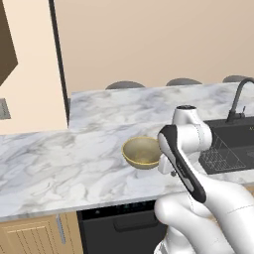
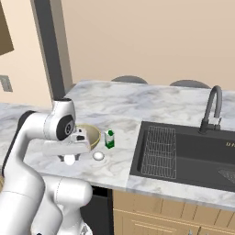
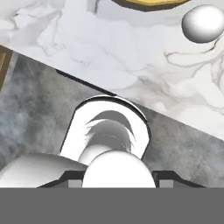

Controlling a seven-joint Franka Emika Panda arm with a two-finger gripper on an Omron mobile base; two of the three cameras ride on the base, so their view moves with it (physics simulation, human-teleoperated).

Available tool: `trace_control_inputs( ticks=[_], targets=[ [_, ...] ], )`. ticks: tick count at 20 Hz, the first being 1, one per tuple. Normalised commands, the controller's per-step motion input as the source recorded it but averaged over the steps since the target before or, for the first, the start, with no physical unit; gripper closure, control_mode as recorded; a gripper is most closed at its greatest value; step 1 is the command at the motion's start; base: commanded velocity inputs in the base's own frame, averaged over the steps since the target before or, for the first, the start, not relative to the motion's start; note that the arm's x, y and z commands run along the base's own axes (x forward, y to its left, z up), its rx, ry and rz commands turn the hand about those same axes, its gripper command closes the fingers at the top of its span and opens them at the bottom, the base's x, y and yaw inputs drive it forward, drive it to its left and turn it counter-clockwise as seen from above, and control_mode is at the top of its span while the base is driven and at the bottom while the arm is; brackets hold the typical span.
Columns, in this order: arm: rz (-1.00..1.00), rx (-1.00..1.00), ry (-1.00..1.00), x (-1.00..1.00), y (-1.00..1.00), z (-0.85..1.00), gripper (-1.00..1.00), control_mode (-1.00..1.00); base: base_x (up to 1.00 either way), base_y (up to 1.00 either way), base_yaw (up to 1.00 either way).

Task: Gather the eggs and milk located in the vicinity of the sink area and place them right next to the bowl.

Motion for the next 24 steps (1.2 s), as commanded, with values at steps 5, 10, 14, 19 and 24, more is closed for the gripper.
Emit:
trace_control_inputs(
  ticks=[5,10,14,19,24],
  targets=[
    [0.0,0.08,-0.03,0.05,-0.51,-0.08,1.0,-1.0,0.0,0.0,0.0],
    [0.01,0.04,-0.08,0.33,-0.49,-0.32,1.0,-1.0,0.0,0.0,0.0],
    [0.03,0.04,-0.2,0.36,-0.21,-0.45,1.0,-1.0,0.0,0.0,0.0],
    [0.02,0.07,-0.33,0.12,-0.02,-0.17,1.0,-1.0,0.0,0.0,0.0],
    [0.0,0.04,-0.16,0.01,0.03,-0.04,1.0,-1.0,0.0,0.0,0.0]
  ],
)
